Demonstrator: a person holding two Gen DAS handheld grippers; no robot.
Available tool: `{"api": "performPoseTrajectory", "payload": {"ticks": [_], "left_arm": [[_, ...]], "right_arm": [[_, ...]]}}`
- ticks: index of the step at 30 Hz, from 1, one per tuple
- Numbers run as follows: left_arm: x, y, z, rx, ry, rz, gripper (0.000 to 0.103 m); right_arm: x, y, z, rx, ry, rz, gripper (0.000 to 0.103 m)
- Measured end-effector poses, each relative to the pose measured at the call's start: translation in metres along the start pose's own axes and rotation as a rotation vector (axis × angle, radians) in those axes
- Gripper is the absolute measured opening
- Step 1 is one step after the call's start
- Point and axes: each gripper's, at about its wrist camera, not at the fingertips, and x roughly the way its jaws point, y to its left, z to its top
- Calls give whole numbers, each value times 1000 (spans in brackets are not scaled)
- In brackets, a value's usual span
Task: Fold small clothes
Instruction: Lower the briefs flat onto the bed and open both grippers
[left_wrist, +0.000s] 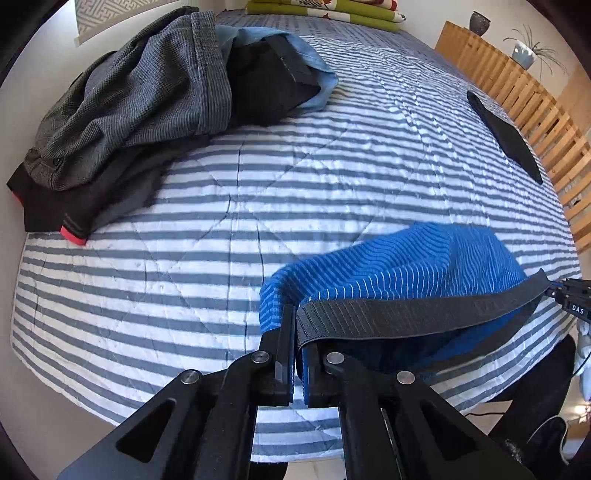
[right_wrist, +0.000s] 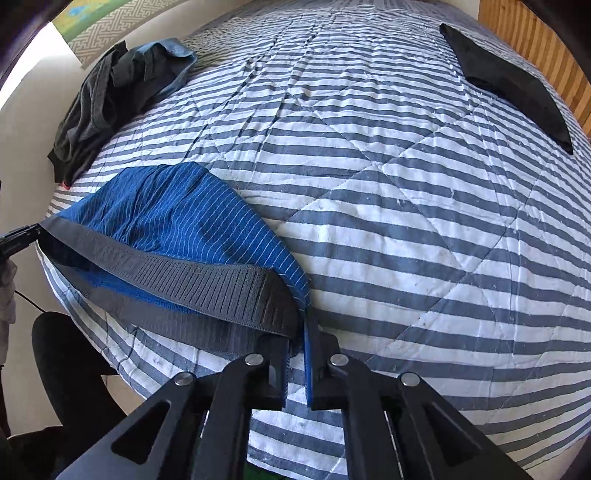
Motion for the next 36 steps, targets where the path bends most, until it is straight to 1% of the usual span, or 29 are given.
{"api": "performPoseTrajectory", "payload": {"ticks": [2,4,7,9,11,13,14,16,18,20,22,25,26,27,28,29,30,32,34,35,36], "left_arm": [[-11,-6,30,-6,-27,-18,2],[-28,-20,71,10,-75,-17,2],[-66,-42,142,45,-185,7,2],[-98,-51,180,45,-271,1,2],[-126,-57,204,55,-342,-8,2],[-142,-61,212,71,-380,-5,2],[-142,-62,211,78,-381,-7,2],[-128,-67,200,100,-350,-3,2],[-100,-77,177,159,-299,49,2],[-63,-87,144,219,-228,93,2],[-17,-94,106,257,-119,91,2],[45,-93,54,264,41,81,2],[61,-92,39,257,85,74,2],[72,-92,24,254,109,73,2],[78,-93,14,251,118,72,2],[78,-94,7,247,98,78,2],[74,-94,4,239,79,73,2],[67,-91,3,204,69,41,2],[59,-92,3,229,51,59,2],[56,-93,2,247,48,62,5],[54,-94,2,260,55,54,5]], "right_arm": [[-10,-2,18,-30,-14,-34,3],[-31,-4,47,-72,-59,-88,3],[-77,-6,106,-136,-163,-194,3],[-114,-5,149,-157,-251,-277,3],[-155,-1,182,-175,-347,-351,3],[-190,0,198,-182,-424,-381,3],[-201,-1,201,-186,-437,-377,3],[-207,-4,195,-194,-438,-367,3],[-194,-10,178,-189,-408,-353,3],[-165,-17,151,-163,-354,-325,3],[-126,-27,116,-120,-293,-295,3],[-61,-45,57,-28,-175,-244,3],[-41,-50,40,4,-127,-219,3],[-22,-55,23,34,-83,-202,3],[-8,-58,9,57,-52,-192,3],[-2,-60,-4,67,-49,-189,3],[-7,-57,-13,54,-98,-204,3],[-16,-51,-19,36,-105,-215,3],[-25,-47,-22,28,-119,-222,3],[-30,-44,-23,17,-125,-226,3],[-33,-41,-24,3,-127,-229,3]]}}
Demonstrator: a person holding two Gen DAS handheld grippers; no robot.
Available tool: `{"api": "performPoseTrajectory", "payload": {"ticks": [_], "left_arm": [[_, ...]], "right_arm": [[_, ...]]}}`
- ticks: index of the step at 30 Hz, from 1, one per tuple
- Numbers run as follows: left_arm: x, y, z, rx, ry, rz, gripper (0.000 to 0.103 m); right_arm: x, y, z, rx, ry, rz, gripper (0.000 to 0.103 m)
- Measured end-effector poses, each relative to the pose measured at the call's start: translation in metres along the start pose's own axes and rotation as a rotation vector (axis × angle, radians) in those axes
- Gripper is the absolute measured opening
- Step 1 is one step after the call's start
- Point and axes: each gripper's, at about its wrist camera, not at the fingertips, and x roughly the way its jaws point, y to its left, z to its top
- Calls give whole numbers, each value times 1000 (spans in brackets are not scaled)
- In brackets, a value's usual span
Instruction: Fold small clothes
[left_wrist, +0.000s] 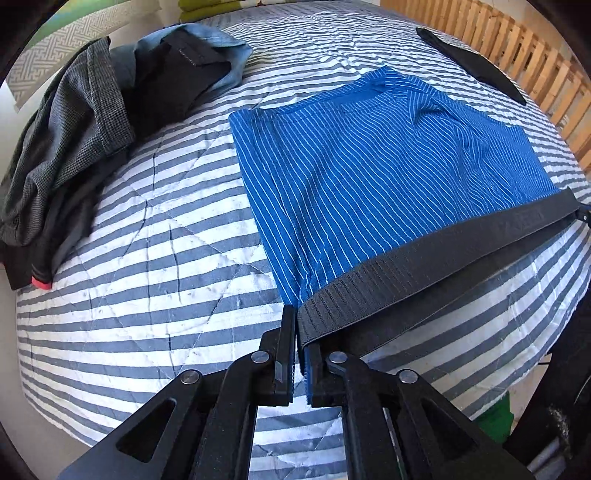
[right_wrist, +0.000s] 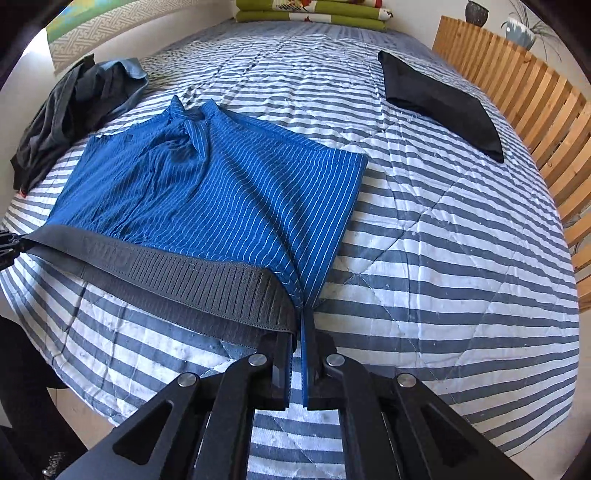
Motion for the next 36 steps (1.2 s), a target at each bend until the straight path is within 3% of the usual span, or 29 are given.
{"api": "performPoseTrajectory", "payload": {"ticks": [1,2,4,5,6,9,12,15,19,22,28,33,36], "left_arm": [[-2,-1,1,12,10,-11,10],[-4,-1,0,22,19,-11,25],[-10,0,-7,42,20,-11,50],[-16,-1,-10,49,16,-23,53],[-22,0,-12,48,11,-44,53],[-37,12,-10,-7,-11,-118,53],[-56,25,-9,-56,-61,-159,53],[-56,15,-13,-4,-26,-163,53],[-54,-3,-36,53,32,-206,53],[-60,7,-37,19,14,-231,53],[-32,65,31,-154,-52,-150,51],[18,77,85,-198,-5,-156,48],[38,77,98,-206,30,-191,39]], "right_arm": [[-2,3,-1,-15,3,-2,3],[-2,7,-4,-36,17,4,4],[2,10,-4,-76,57,27,13],[2,10,-6,-94,71,29,25],[-1,11,-11,-116,72,26,33],[-15,10,-18,-156,63,63,33],[-33,1,-5,-117,19,138,33],[-45,1,21,-101,-22,166,33],[-53,28,53,-148,-68,219,33],[-50,66,66,-195,-74,276,33],[-26,156,56,-235,-28,469,34],[6,232,41,-237,61,625,34],[27,261,39,-215,89,630,33]]}}
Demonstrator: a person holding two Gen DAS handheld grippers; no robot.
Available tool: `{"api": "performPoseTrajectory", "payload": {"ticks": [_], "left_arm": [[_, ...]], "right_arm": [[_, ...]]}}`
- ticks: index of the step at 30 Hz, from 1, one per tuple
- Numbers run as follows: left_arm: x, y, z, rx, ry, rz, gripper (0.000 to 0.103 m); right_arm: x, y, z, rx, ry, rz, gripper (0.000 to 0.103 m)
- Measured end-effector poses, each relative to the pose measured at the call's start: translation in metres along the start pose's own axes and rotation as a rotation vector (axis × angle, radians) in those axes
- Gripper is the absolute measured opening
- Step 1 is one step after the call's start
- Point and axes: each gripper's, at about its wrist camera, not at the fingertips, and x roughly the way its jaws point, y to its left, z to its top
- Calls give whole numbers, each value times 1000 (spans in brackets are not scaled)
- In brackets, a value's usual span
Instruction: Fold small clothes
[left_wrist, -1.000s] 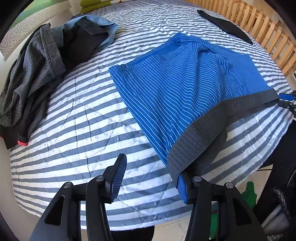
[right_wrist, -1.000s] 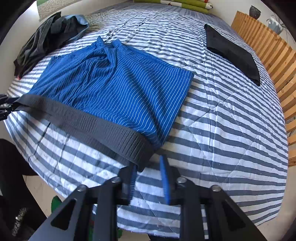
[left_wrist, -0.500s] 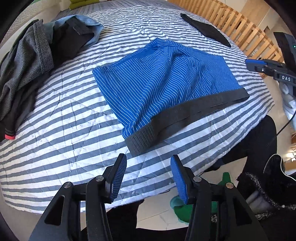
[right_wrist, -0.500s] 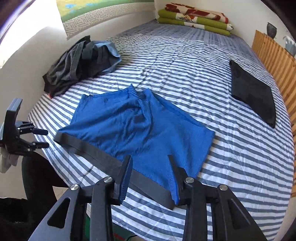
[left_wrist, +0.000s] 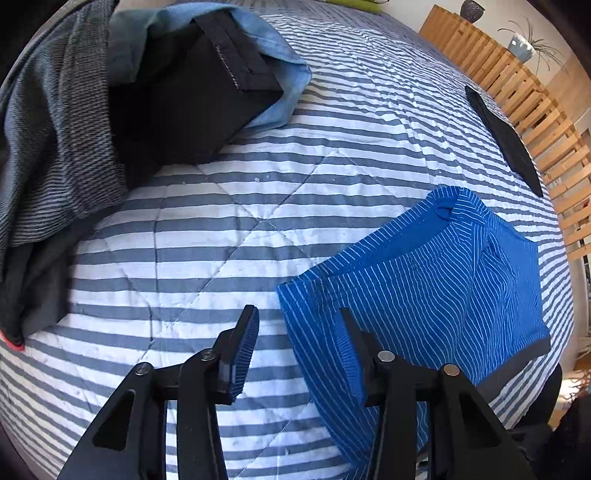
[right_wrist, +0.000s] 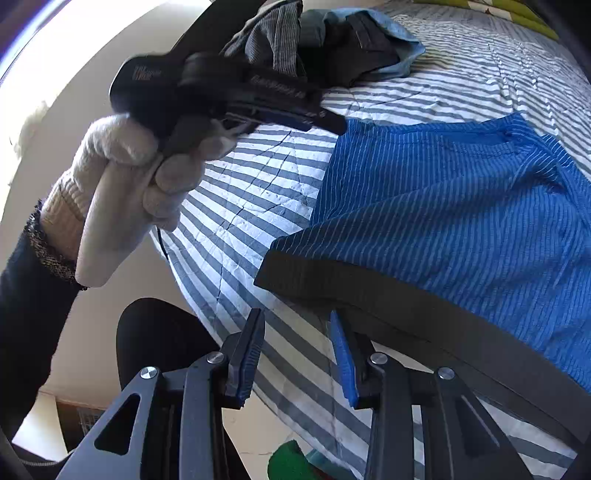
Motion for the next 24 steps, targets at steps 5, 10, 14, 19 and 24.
{"api": "performPoseTrajectory", "payload": {"ticks": [5,10,14,19,24], "left_arm": [[13,6,5,-4,14,-6,4],[-1,11,13,3,-35,2,4],[-16,27,19,-38,-74,-16,4],[-20,41,16,-42,-73,7,4],[-12,52,11,-45,-27,-17,4]], "right_arm": [[27,-11,13,119,19,58,33],[34,-6,21,108,17,59,23],[40,13,21,37,23,57,3],[46,35,24,-27,11,63,0],[32,36,12,-57,-3,74,0]]}}
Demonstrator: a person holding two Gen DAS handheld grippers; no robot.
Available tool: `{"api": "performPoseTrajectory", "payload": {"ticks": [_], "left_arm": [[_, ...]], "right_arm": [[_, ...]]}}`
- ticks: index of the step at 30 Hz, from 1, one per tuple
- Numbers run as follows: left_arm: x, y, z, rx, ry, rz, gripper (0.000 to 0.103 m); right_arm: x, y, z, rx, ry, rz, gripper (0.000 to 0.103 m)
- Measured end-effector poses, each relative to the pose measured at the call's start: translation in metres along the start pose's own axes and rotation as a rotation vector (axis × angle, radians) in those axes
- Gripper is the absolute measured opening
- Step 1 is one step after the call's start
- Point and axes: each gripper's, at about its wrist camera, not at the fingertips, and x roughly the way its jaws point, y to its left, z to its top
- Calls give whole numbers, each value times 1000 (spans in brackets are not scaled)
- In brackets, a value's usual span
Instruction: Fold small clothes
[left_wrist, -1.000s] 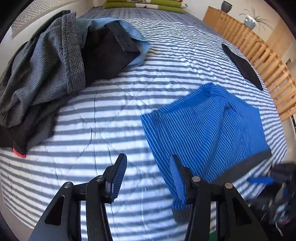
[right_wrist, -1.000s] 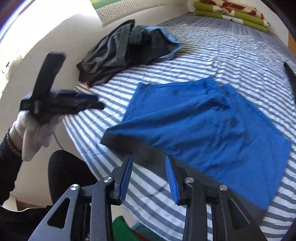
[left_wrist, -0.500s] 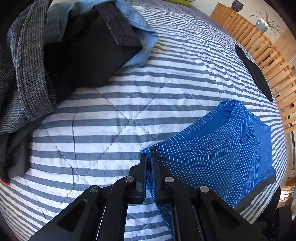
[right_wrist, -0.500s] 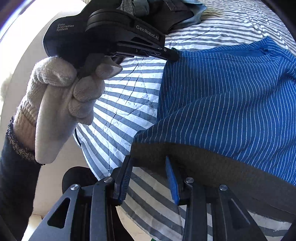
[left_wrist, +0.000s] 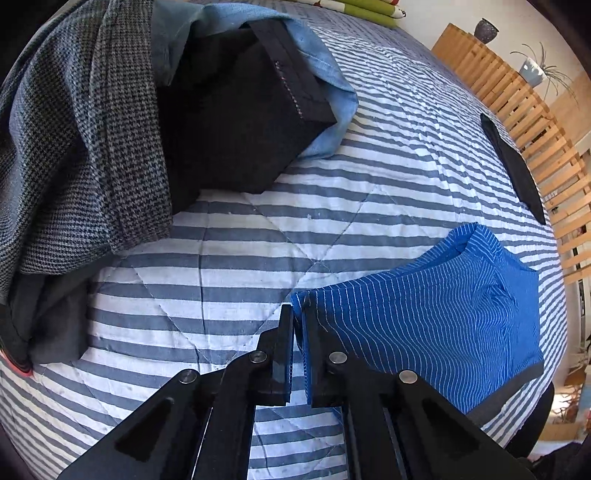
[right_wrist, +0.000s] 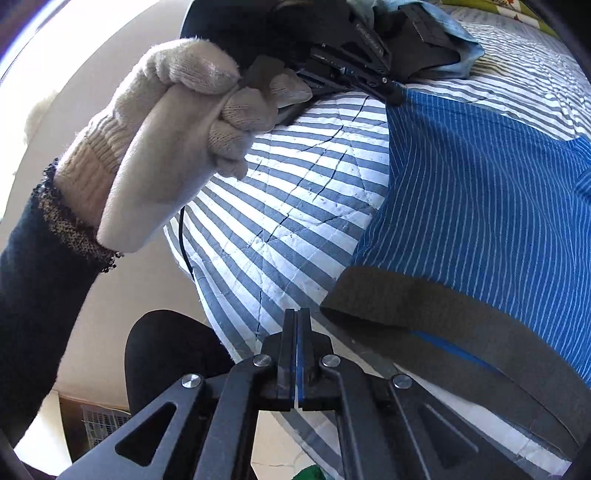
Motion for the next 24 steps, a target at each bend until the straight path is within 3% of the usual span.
{"api": "performPoseTrajectory", "payload": {"ticks": [5,9,13,16,17,20,22,24], "left_arm": [[0,4,-2,-10,-5,15,7],[-4,3,-3,7,-4,35,5],[-3,8,-3,-1,8,61,6],[1,12,-7,28,21,237,10],[-1,17,-9,14,35,246,21],[-27,22,-24,-17,-14,197,24],[-47,13,-44,-10,-35,135,24],[-62,-3,-73,7,-33,62,36]], "right_arm": [[-26,-20,-7,83,-56,-21,9],[-23,-17,2,97,-53,5,32],[3,-8,9,72,-2,-9,35],[28,-6,9,66,75,30,34],[30,-4,6,67,96,63,34],[3,5,-6,8,61,106,34],[-32,-2,-15,-8,-4,62,34],[-70,-24,-26,28,-63,4,34]]}}
